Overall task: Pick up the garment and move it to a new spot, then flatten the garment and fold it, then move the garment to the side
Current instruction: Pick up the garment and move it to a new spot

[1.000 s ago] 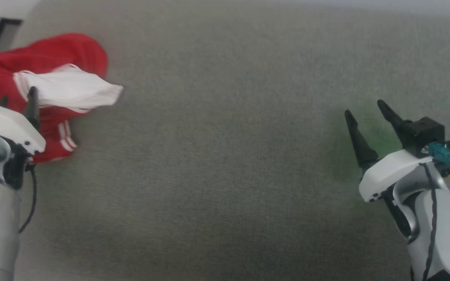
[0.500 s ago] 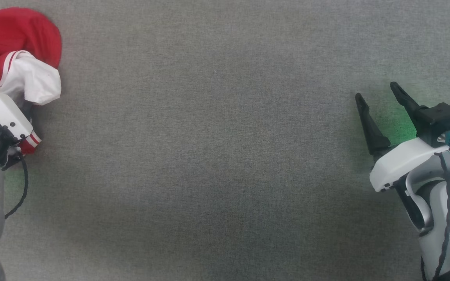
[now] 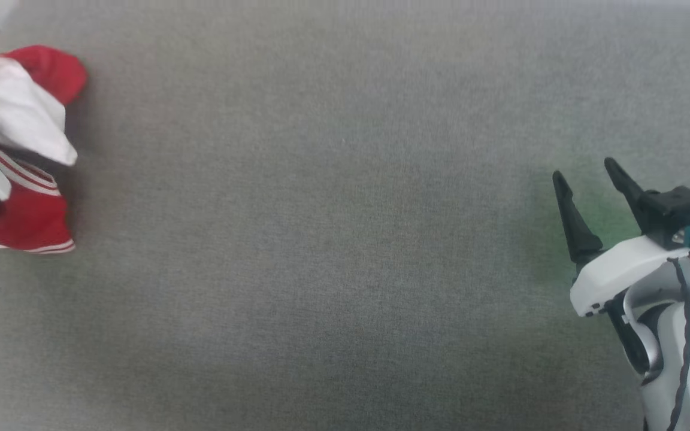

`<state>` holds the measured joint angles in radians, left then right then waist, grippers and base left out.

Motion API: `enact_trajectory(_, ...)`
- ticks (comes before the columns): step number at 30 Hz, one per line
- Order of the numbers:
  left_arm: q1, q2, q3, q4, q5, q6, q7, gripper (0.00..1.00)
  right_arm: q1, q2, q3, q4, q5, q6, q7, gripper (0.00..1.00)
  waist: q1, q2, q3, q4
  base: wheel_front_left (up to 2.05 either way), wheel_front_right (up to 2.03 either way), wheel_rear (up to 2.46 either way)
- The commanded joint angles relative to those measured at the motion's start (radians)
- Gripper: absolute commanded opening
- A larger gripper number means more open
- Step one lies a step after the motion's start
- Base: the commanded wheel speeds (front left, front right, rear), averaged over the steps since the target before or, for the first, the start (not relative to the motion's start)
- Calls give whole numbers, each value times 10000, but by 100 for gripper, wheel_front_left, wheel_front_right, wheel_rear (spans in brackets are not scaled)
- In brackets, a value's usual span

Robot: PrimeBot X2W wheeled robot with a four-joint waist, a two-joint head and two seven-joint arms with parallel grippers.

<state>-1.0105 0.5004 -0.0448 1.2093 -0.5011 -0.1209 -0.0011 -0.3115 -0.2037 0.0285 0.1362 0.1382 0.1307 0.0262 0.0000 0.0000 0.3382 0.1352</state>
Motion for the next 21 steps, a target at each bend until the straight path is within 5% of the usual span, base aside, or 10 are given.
enact_trajectory(1,-203,159,-91,-166,56,-52,-259,0,124,47,-17,98,0,1,-134,100,0,0,-507,133,0,0,0)
enact_trajectory(8,-523,585,-664,-1127,191,-96,-756,0,341,376,58,475,-23,1,-416,100,0,0,-1511,223,0,0,0)
enact_trajectory(21,529,1253,-1477,-4396,-451,-95,217,0,532,693,56,885,9,1,-807,100,0,0,-2635,-45,0,0,0)
